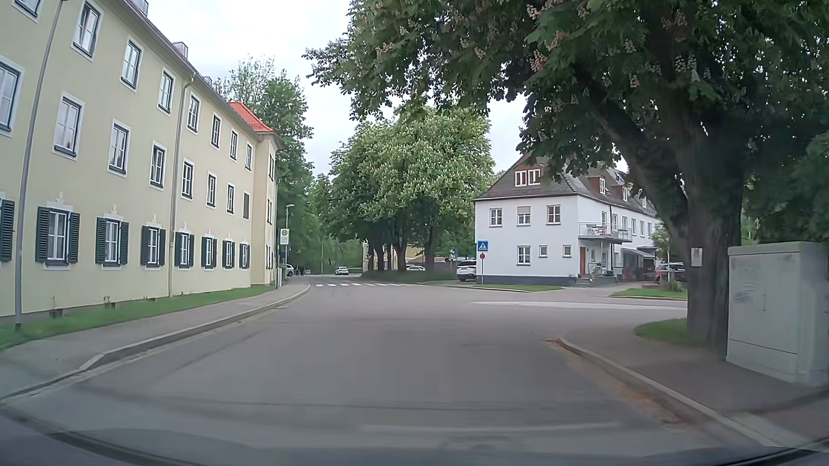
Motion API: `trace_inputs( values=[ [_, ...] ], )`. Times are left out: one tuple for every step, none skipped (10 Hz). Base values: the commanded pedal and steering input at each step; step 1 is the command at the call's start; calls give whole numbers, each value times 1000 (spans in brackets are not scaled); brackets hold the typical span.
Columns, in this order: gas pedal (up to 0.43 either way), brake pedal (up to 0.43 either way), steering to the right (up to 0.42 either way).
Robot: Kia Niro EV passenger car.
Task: Follow the waypoints while adhering to traffic rules and regulations
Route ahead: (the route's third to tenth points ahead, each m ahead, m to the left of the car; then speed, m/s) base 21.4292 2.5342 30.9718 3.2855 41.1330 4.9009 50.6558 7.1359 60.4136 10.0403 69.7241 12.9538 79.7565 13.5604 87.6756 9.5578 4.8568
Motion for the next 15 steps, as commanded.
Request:
trace_inputs(
  values=[
    [79, 0, -6],
    [20, 0, -8],
    [0, 0, -14],
    [0, 0, -20],
    [0, 0, -23],
    [0, 0, -23],
    [0, 0, -26],
    [0, 0, -32],
    [0, 0, -37],
    [0, 6, -41],
    [0, 18, -44],
    [0, 18, -46],
    [0, 12, -48],
    [0, 12, -50],
    [0, 12, -50]
  ],
)
